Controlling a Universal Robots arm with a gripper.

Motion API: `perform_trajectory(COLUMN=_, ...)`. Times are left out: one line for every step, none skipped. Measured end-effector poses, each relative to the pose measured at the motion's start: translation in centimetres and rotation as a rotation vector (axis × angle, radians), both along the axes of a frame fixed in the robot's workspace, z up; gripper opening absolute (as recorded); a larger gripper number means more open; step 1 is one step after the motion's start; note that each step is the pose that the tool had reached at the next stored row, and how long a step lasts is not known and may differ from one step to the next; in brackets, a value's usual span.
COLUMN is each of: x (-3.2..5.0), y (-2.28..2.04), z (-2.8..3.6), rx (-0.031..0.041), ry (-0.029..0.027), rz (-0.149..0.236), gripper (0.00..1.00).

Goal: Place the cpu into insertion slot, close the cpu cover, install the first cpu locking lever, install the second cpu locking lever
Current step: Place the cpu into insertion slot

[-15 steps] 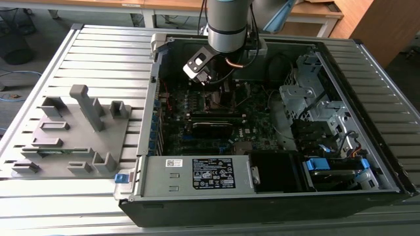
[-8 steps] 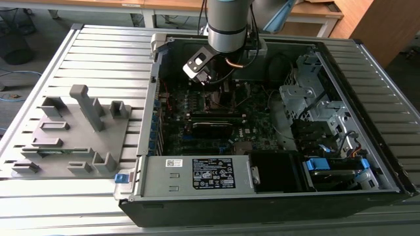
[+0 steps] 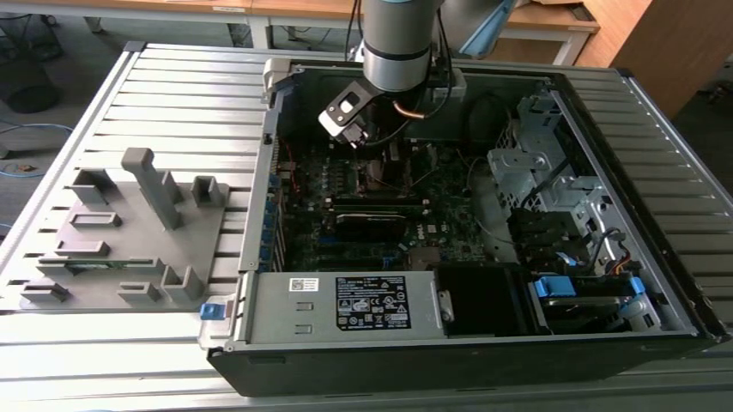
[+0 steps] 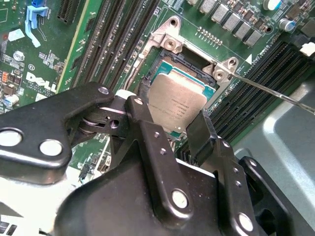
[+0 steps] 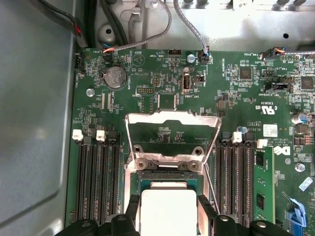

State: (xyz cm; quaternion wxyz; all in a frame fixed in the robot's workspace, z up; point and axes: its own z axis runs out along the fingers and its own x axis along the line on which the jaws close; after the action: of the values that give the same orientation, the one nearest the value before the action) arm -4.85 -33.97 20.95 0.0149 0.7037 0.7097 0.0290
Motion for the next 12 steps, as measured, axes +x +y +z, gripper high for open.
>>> perform_trajectory(x=0.0, y=0.0, z=0.0, rx=-0.0001, ry=0.0016, rz=0.0, gripper=0.54)
perform_trajectory(x=0.01, y=0.0, z=0.0, rx=-0.0001, ry=0.0022, rz=0.0, gripper=0.54)
perform_trajectory(x=0.03, y=0.0, z=-0.02, rx=0.0, ry=0.0021, rz=0.002, gripper=0.54)
perform_trajectory(x=0.05, y=0.0, z=-0.03, rx=0.0, ry=0.0021, rz=0.009, gripper=0.54)
perform_trajectory(x=0.08, y=0.0, z=-0.06, rx=0.0, ry=0.0021, rz=0.019, gripper=0.54)
perform_trajectory(x=0.09, y=0.0, z=-0.08, rx=0.0, ry=0.002, rz=0.029, gripper=0.54)
perform_trajectory(x=0.09, y=0.0, z=-0.09, rx=-0.0003, ry=0.0021, rz=0.033, gripper=0.54)
perform_trajectory(x=0.09, y=0.0, z=-0.09, rx=-0.0006, ry=0.0023, rz=0.033, gripper=0.54)
perform_trajectory(x=0.09, y=0.01, z=-0.13, rx=-0.0006, ry=0.002, rz=0.033, gripper=0.54)
perform_trajectory(x=0.09, y=0.01, z=-0.18, rx=-0.0009, ry=0.002, rz=0.033, gripper=0.54)
perform_trajectory(x=0.09, y=-0.01, z=-0.23, rx=-0.0012, ry=0.0021, rz=0.033, gripper=0.54)
perform_trajectory(x=0.09, y=-0.02, z=-0.29, rx=-0.0013, ry=0.0021, rz=0.031, gripper=0.54)
